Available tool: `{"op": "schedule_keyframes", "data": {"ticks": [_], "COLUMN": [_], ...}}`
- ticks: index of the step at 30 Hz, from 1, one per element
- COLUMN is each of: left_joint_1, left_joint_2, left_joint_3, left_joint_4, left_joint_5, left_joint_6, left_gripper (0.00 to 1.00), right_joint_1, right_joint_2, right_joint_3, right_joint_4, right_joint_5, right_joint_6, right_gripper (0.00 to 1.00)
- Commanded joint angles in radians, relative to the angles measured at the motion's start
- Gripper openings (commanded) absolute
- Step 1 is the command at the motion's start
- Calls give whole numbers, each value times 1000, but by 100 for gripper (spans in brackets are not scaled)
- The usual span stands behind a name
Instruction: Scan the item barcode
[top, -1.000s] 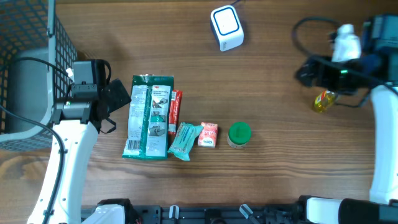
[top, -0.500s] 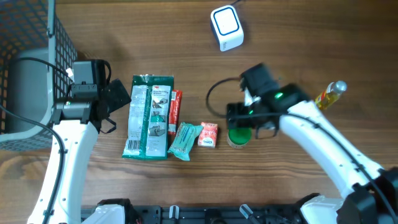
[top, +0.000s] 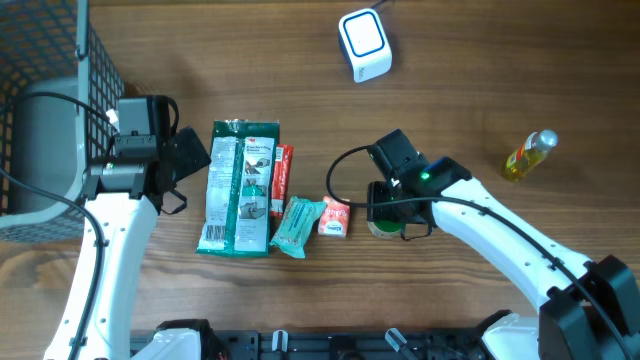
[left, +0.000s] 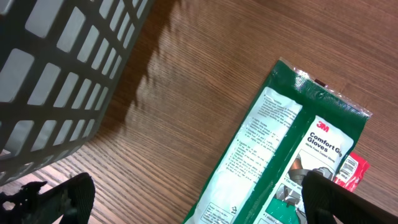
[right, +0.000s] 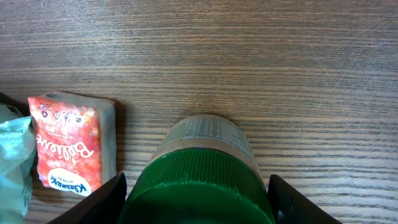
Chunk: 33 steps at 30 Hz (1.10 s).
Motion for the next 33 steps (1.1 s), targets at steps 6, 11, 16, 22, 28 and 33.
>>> {"op": "schedule_keyframes", "data": {"ticks": [6,11,16,22,28,33], "left_joint_1": [4,4,4,4,4,4], "left_joint_2": [4,4,4,4,4,4], "left_joint_3": [9,9,9,9,9,9], "left_joint_4": [2,2,2,2,2,2], "left_joint_5": [-13,-13,-13,-13,-13,-13], "left_joint_6": [-13,-13,-13,-13,-13,-13], "left_gripper": [100,100,100,100,100,100], "right_joint_1": [3,3,2,3,3,2], "right_joint_2": [15,16,16,16,16,16], "right_joint_3": [-8,-8,-8,-8,-8,-8], "right_joint_4": [42,81,107,107,103,95], "right_joint_5": [48,48,56,74,53,55], "right_joint_6": [-290,-461,-387,-295,-295,-273], "right_gripper": [61,61,100,100,100,100]}}
